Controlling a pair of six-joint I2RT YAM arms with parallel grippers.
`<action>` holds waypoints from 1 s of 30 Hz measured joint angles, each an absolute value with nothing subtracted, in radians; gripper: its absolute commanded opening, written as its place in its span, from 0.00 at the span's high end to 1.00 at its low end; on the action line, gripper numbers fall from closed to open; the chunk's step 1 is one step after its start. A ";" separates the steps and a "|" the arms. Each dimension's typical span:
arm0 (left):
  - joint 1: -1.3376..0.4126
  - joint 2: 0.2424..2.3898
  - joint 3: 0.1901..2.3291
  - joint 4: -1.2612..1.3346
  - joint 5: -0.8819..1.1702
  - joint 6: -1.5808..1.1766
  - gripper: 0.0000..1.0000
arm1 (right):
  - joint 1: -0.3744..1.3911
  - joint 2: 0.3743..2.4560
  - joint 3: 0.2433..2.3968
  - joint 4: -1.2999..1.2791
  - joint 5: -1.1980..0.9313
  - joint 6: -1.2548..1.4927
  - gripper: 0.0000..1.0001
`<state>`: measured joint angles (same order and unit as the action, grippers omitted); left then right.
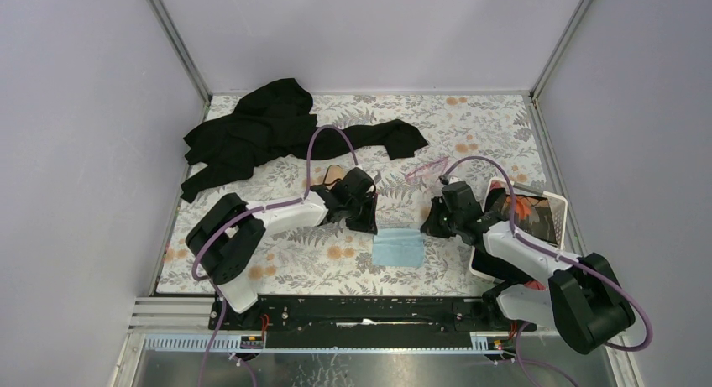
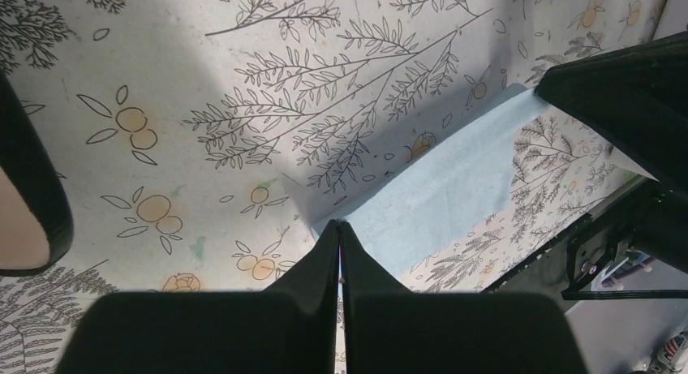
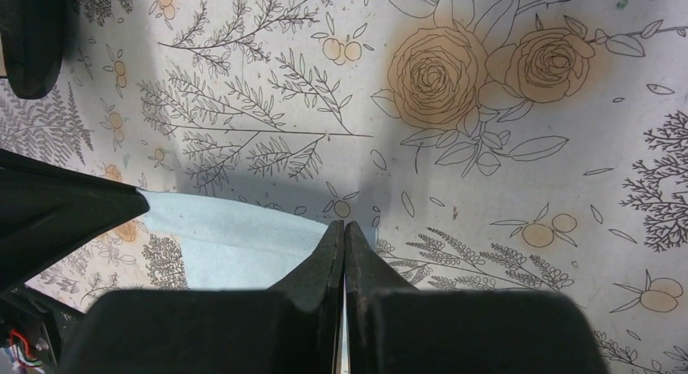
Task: Organize the sunglasses
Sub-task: Fold the glasses cleaning cloth at the center of the board.
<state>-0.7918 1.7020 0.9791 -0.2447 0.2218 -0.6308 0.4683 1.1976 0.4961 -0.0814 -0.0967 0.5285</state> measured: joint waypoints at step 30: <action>-0.824 1.691 0.932 -0.228 0.229 -0.646 1.00 | 0.469 1.087 0.392 -0.138 -0.205 0.550 1.00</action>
<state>-0.8242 1.6909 0.9321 -0.2283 0.2287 -0.6460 0.4694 1.0870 0.3916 -0.1379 -0.2047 0.5499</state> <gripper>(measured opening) 0.003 0.011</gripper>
